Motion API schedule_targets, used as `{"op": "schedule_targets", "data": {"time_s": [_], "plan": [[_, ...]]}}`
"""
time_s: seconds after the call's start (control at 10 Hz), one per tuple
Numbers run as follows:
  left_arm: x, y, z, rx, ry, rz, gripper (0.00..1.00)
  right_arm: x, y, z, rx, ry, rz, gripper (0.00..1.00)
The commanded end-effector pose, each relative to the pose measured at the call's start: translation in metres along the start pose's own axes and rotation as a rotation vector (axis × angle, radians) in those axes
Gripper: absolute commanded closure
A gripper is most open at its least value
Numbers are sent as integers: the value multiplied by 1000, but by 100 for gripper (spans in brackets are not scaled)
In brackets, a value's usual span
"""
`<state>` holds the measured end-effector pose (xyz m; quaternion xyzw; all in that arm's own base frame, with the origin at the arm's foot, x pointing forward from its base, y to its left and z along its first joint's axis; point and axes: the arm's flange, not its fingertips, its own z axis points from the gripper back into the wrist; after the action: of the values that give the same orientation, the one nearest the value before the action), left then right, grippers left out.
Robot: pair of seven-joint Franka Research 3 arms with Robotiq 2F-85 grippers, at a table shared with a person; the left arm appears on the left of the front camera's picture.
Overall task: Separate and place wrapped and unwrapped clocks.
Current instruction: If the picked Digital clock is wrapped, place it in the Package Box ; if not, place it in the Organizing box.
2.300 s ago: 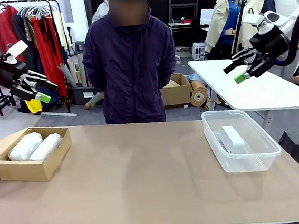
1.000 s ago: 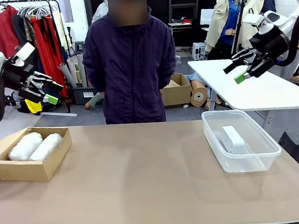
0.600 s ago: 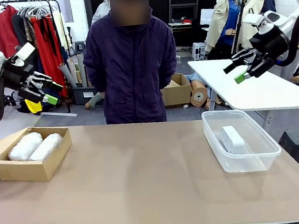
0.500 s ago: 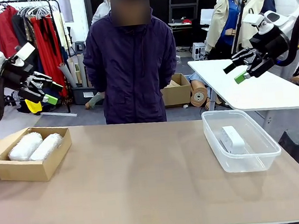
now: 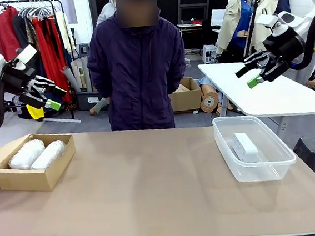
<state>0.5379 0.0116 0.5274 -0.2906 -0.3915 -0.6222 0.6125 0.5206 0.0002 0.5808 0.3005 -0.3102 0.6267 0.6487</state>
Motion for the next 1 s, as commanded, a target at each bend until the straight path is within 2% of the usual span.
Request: {"op": "schedule_targets", "data": {"time_s": [0.0, 0.9], "plan": [[0, 0, -1, 3, -7, -5, 0, -1, 4, -1, 1, 5, 12, 0], [0, 0, -1, 3, -7, -5, 0, -1, 4, -1, 1, 5, 12, 0]]}}
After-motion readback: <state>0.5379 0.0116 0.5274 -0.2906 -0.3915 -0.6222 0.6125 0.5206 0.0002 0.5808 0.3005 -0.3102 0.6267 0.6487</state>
